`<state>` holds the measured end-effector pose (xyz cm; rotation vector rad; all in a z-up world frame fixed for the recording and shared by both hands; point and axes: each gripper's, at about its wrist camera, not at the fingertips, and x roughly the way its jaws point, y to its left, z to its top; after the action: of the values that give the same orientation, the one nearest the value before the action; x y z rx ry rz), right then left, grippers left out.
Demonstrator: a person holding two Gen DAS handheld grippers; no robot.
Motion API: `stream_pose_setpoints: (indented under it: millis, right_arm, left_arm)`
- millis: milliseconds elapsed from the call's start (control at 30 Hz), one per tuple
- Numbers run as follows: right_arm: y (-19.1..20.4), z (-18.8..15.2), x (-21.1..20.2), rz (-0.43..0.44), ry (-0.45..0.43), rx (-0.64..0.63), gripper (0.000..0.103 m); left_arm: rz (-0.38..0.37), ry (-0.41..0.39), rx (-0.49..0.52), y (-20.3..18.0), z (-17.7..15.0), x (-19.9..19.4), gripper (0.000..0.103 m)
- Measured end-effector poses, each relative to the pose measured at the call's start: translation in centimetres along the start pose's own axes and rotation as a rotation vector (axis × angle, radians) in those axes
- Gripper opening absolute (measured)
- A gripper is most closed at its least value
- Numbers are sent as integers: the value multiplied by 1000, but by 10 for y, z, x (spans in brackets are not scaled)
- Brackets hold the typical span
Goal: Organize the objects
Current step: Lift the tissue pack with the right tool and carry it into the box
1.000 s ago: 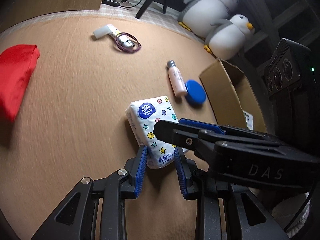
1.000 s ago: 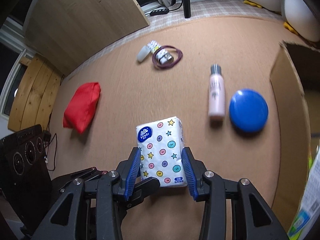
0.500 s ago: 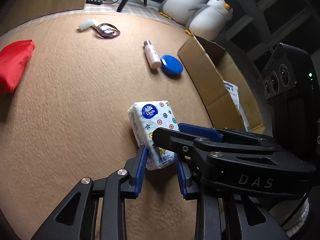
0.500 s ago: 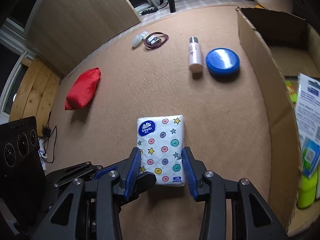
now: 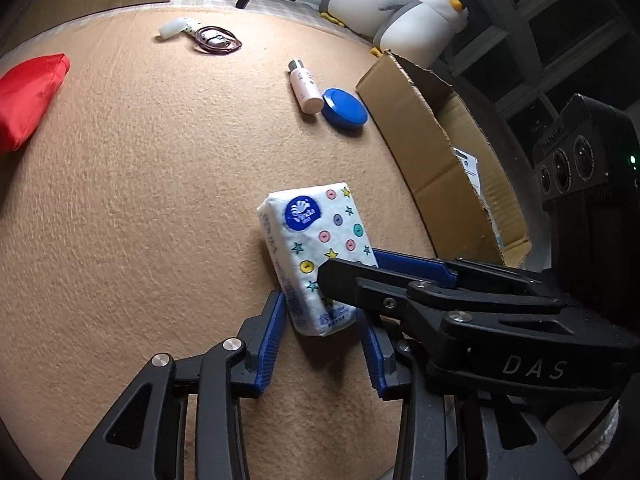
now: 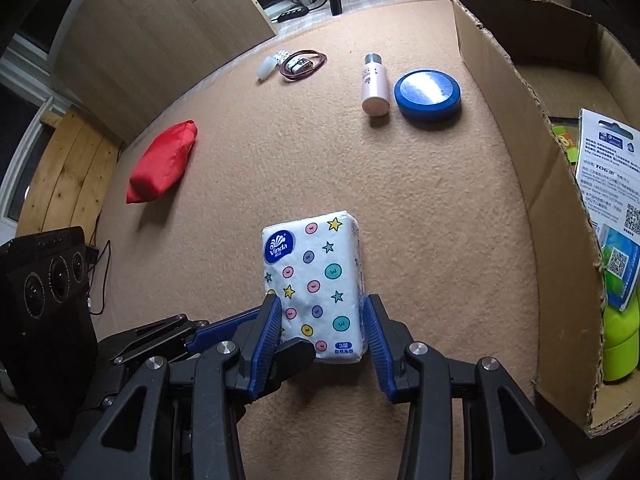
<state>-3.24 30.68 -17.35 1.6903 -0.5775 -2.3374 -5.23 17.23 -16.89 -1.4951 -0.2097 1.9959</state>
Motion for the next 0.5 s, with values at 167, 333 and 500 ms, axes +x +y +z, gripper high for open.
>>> stream_pose_setpoints:
  millis: [167,333,500]
  right_arm:
    - [3,-1,-4,2,-5,-2,39]
    - [2,-1,-25,12,-45,1,39]
    - [-4,2,-62,-7,-116,1,39]
  left_arm:
    - [8,-9,10,-7,1,-4,38]
    - [5,-39,52,-26,7,-19,38]
    - [-12,-72,115,-57,18,-29,38]
